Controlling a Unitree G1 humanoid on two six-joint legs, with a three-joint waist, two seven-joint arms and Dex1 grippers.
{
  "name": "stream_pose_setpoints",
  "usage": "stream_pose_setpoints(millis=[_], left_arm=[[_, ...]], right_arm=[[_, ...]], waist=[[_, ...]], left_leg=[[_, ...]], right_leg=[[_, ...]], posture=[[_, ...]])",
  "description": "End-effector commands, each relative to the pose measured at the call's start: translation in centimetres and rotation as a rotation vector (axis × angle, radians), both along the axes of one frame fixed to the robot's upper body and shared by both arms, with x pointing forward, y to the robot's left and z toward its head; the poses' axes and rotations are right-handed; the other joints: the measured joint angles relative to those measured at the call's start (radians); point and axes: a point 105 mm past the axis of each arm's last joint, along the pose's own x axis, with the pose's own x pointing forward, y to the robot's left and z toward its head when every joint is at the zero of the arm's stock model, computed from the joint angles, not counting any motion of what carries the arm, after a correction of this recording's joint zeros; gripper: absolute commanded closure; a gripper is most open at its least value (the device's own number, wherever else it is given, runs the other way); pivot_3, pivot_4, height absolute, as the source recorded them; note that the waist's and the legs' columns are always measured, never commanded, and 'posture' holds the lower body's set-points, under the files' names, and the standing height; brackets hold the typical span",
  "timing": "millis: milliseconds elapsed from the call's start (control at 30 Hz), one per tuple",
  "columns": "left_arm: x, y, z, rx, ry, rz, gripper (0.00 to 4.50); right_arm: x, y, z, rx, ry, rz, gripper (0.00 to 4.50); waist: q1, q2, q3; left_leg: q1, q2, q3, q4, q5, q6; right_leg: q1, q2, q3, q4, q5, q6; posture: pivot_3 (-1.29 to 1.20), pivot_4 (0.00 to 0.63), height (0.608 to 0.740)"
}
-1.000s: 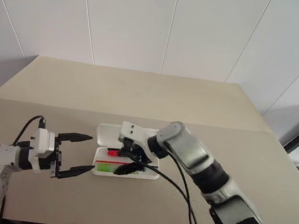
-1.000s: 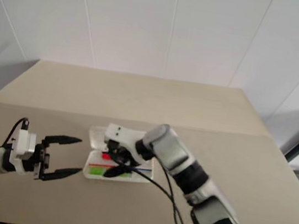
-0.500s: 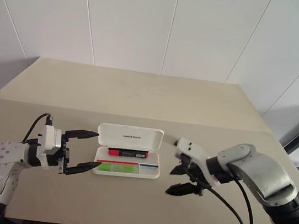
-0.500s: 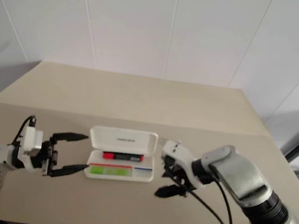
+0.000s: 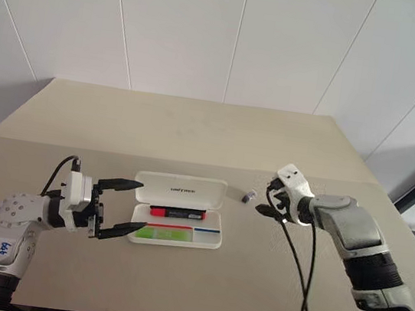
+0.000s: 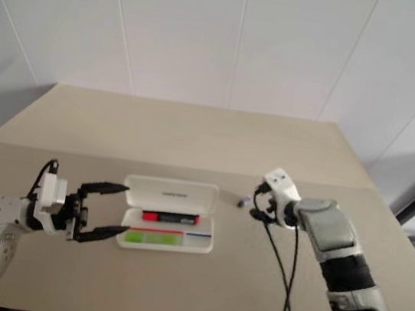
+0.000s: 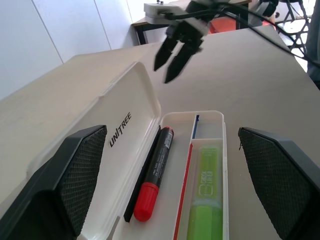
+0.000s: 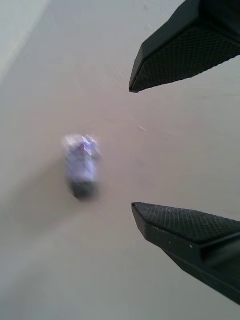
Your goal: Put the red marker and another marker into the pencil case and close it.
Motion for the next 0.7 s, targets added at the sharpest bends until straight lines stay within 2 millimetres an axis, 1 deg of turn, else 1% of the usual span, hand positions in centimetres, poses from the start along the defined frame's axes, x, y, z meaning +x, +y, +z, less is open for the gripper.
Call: stream_pose_setpoints(millis=[33, 200, 300, 500, 633, 700], left_arm=[[-0.1, -0.2, 0.8, 0.004, -0.043, -0.013, 0.0], [-0.1, -0.4, 0.9, 0.004, -0.045, -0.017, 0.0], [0.0, -0.4, 0.9, 0.005, -0.047, -0.018, 0.0], [-0.1, -0.5, 1.0, 0.004, -0.051, -0.016, 0.0], [-0.3, -0.4, 0.9, 0.004, -0.052, -0.01, 0.0], [-0.4, -0.3, 0.9, 0.004, -0.052, -0.007, 0.0]], right_arm=[[0.9, 0.2, 1.7, 0.062, -0.091, -0.046, 0.02], [1.4, 1.7, 1.4, 0.124, -0.104, -0.044, 0.02], [1.9, 2.5, 0.9, 0.142, -0.102, -0.047, 0.02], [2.7, 3.1, -0.5, 0.213, -0.079, -0.125, 0.02], [2.7, 3.0, -1.7, 0.221, -0.066, -0.222, 0.02], [2.3, 3.0, -2.2, 0.219, -0.061, -0.266, 0.02]], waist=[[0.0, 0.0, 0.0], [0.0, 0.0, 0.0], [-0.002, 0.0, 0.0], [-0.011, 0.0, 0.0], [-0.013, 0.0, 0.0], [-0.013, 0.0, 0.0]], left_leg=[[0.0, 0.0, 0.0, 0.0, 0.0, 0.0], [0.0, 0.0, 0.0, 0.0, 0.0, 0.0], [0.0, 0.0, 0.0, 0.0, 0.0, 0.0], [0.0, 0.0, 0.0, 0.0, 0.0, 0.0], [0.0, 0.0, 0.0, 0.0, 0.0, 0.0], [0.0, 0.0, -0.001, 0.0, 0.0, 0.0]], right_leg=[[0.0, 0.0, 0.0, 0.0, 0.0, 0.0], [0.0, 0.0, 0.0, 0.0, 0.0, 0.0], [0.0, 0.0, 0.0, 0.0, 0.0, 0.0], [0.0, 0.0, 0.0, 0.001, 0.0, 0.0], [0.0, 0.0, 0.0, 0.001, 0.0, 0.0], [0.0, 0.0, 0.0, 0.001, 0.0, 0.0]], posture=[[0.0, 0.15, 0.74], [0.0, 0.15, 0.74], [0.0, 0.15, 0.74], [0.0, 0.15, 0.74], [0.0, 0.15, 0.74], [0.0, 0.15, 0.74]])
